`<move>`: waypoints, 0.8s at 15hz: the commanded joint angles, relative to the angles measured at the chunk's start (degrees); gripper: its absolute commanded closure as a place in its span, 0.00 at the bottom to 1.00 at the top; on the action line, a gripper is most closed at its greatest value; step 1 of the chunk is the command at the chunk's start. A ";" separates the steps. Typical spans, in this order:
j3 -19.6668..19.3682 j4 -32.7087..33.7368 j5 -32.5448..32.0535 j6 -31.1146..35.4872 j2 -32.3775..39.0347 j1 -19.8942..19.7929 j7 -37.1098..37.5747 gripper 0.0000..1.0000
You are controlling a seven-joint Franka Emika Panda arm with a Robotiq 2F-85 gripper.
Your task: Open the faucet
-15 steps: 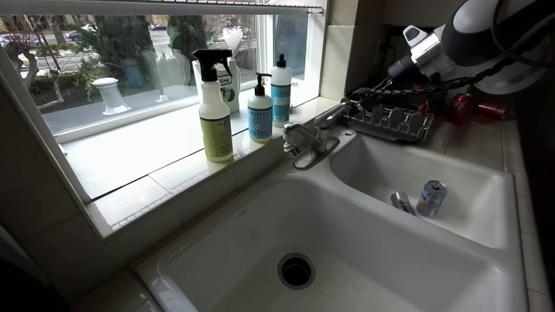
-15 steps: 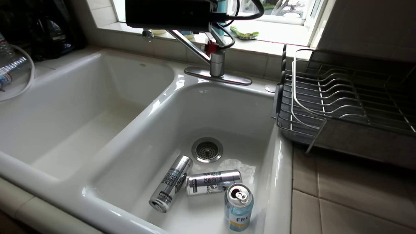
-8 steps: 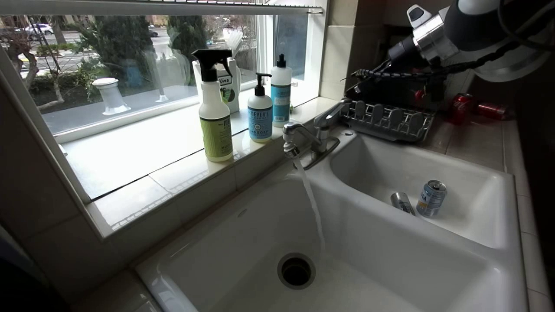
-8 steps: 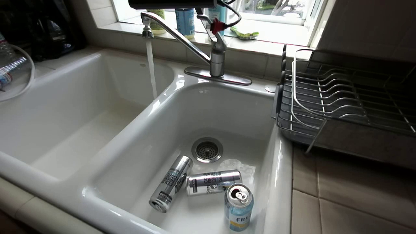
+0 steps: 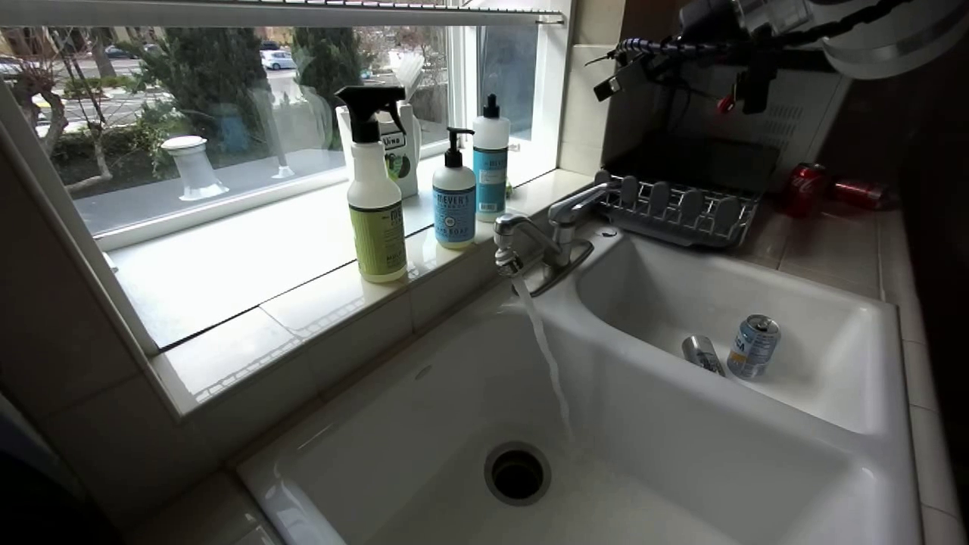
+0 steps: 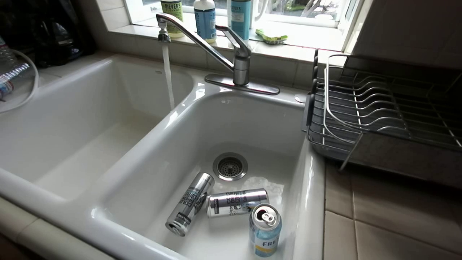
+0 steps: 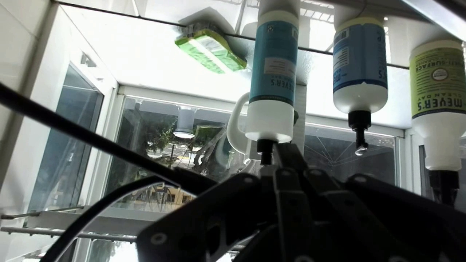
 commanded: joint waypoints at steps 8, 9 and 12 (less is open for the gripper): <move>3.77 -0.29 -11.72 -16.49 -1.02 -6.90 12.06 0.23; 4.14 -0.40 -12.72 -18.03 -1.41 -7.16 12.96 0.14; 5.26 -1.14 -15.37 -22.48 -3.18 -7.49 15.39 0.00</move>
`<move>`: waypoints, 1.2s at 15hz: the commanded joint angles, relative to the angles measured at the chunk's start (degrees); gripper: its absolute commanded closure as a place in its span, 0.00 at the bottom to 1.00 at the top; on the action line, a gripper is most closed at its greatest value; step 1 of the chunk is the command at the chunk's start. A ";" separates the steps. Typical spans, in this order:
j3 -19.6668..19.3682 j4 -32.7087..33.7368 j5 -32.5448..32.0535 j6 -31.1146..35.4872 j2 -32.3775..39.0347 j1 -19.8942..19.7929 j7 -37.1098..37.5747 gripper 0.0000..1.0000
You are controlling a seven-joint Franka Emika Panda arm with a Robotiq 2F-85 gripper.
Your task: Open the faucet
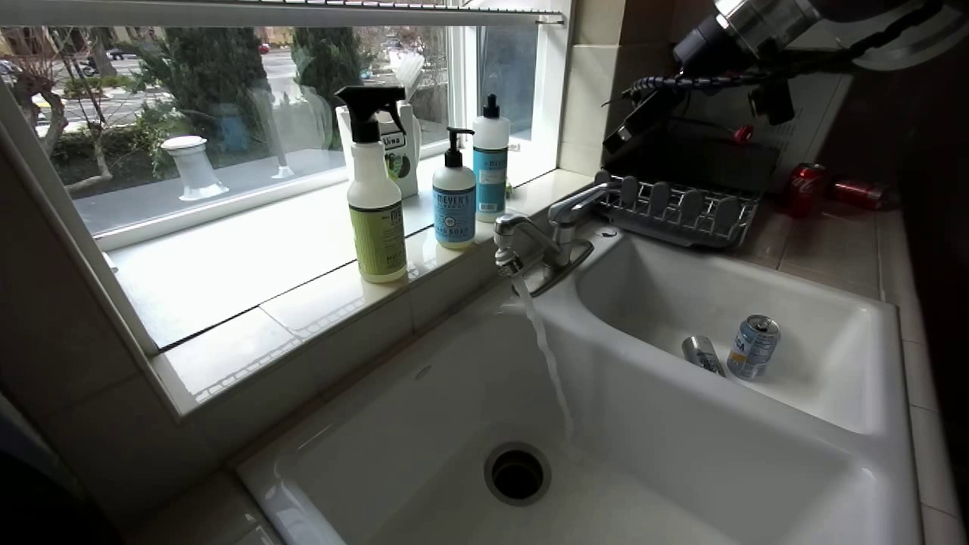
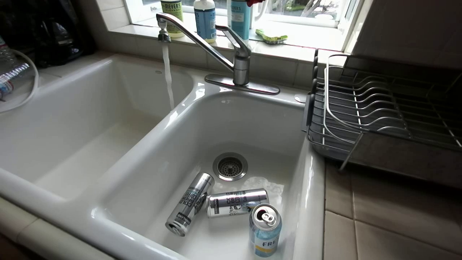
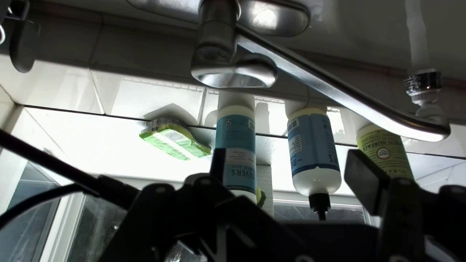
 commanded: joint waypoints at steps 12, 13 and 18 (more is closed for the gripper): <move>7.80 -8.13 -13.61 -17.28 -13.75 -0.95 12.61 0.00; 8.40 -8.78 -14.01 -17.56 -14.60 -0.88 13.36 0.00; 9.19 -11.69 -12.56 -18.65 -18.82 1.84 13.73 0.00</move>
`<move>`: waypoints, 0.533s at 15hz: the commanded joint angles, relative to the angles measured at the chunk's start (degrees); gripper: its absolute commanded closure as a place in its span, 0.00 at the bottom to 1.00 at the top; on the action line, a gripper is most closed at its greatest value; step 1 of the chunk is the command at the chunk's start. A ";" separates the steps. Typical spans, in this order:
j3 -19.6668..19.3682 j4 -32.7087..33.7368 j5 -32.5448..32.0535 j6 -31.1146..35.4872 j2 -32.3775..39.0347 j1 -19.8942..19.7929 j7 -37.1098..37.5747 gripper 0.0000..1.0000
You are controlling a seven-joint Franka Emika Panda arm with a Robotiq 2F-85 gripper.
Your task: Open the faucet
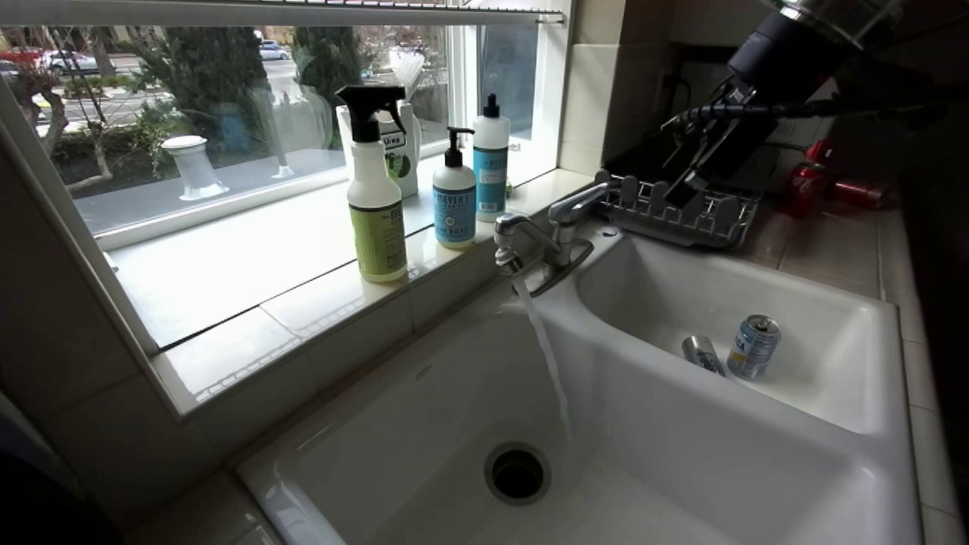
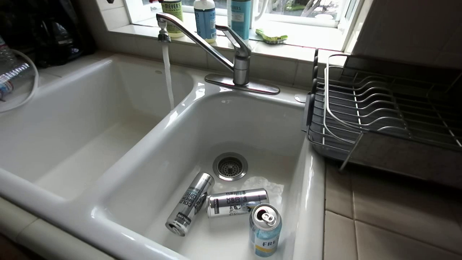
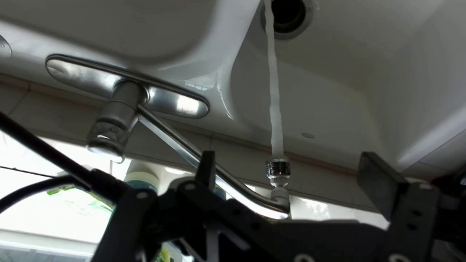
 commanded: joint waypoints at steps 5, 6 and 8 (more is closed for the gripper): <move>0.59 -4.87 -0.37 -1.43 -6.85 3.02 3.33 0.00; 0.74 -5.14 -0.39 -1.54 -7.31 3.16 3.85 0.00; 0.98 -5.68 -0.48 -1.42 -8.06 3.41 4.67 0.00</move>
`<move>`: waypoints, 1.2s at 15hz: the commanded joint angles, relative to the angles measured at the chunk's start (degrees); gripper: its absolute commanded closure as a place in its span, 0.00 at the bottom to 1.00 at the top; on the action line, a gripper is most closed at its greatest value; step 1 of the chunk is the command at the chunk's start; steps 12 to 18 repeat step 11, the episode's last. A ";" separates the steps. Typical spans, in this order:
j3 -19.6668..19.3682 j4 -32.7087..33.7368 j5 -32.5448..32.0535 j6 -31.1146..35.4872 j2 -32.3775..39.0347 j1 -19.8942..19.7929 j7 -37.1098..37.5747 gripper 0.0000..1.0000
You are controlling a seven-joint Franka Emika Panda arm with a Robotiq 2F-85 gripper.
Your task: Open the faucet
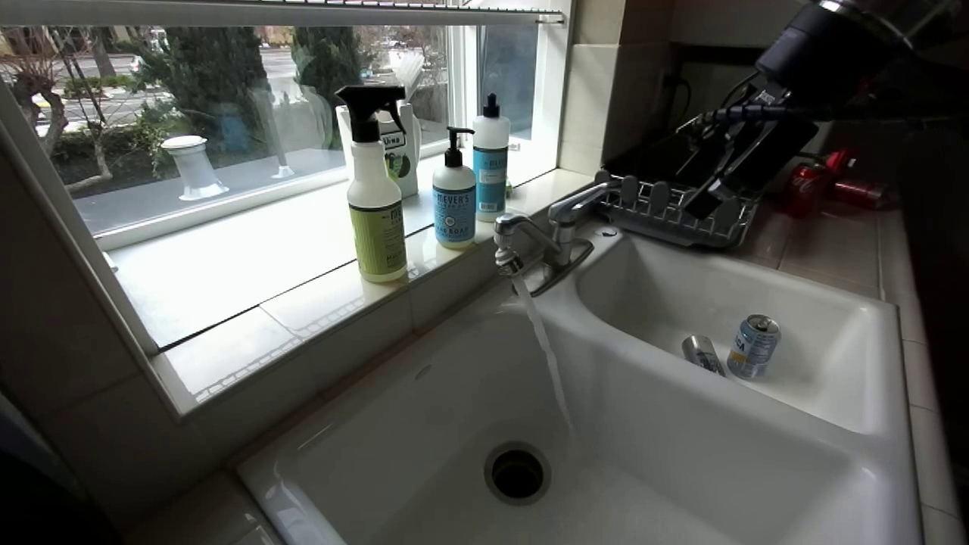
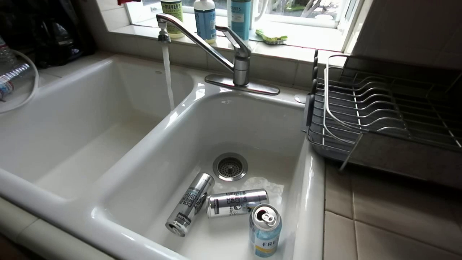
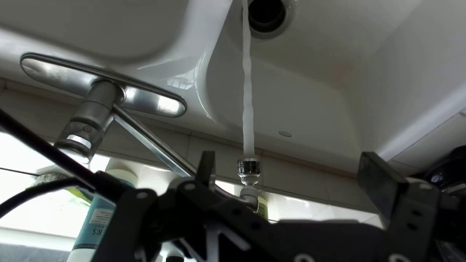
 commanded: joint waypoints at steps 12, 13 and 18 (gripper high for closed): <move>-0.50 -0.42 -0.66 -0.08 -0.80 0.98 1.32 0.00; -0.50 -0.42 -0.66 -0.08 -0.80 0.98 1.32 0.00; -0.50 -0.42 -0.66 -0.08 -0.80 0.98 1.32 0.00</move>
